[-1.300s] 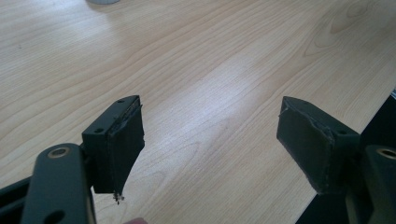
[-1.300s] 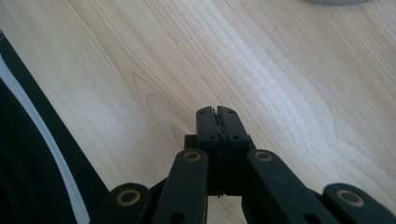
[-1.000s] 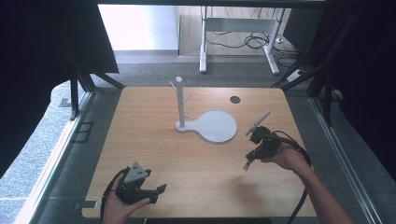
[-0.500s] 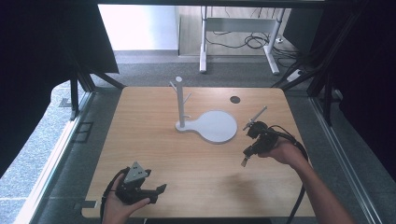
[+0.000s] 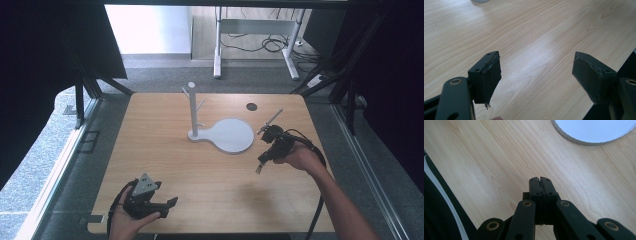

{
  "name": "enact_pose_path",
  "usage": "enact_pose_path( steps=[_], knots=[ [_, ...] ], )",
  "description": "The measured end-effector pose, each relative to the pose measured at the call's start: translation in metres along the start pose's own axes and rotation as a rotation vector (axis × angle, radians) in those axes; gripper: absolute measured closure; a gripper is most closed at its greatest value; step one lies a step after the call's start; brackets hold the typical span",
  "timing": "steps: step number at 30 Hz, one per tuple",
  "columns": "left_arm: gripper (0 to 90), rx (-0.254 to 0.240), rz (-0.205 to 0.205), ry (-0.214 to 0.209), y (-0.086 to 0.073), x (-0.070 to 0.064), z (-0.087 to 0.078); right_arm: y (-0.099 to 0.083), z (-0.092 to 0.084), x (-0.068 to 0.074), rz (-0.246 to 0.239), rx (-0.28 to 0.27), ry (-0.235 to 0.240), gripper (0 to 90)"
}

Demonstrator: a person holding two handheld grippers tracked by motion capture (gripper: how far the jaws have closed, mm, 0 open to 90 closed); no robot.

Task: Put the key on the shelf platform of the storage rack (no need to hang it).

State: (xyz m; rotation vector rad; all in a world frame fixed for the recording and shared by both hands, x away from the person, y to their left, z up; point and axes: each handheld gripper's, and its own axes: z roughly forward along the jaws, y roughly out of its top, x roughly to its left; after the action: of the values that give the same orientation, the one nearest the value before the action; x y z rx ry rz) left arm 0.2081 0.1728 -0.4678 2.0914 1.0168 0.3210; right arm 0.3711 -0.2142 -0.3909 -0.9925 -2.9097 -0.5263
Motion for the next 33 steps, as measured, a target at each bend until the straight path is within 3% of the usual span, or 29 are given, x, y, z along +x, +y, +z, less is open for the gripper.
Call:
enact_pose_path(
  steps=[15,33],
  knots=[
    [23.4,0.001,0.0,0.0,0.0,0.001,0.0,0.02,-0.006,-0.005,0.002,-0.007,-0.004,89.3],
    [23.4,-0.001,-0.001,0.001,0.0,0.002,-0.001,0.044,0.0,-0.016,0.016,-0.009,0.003,89.3]
  ],
)
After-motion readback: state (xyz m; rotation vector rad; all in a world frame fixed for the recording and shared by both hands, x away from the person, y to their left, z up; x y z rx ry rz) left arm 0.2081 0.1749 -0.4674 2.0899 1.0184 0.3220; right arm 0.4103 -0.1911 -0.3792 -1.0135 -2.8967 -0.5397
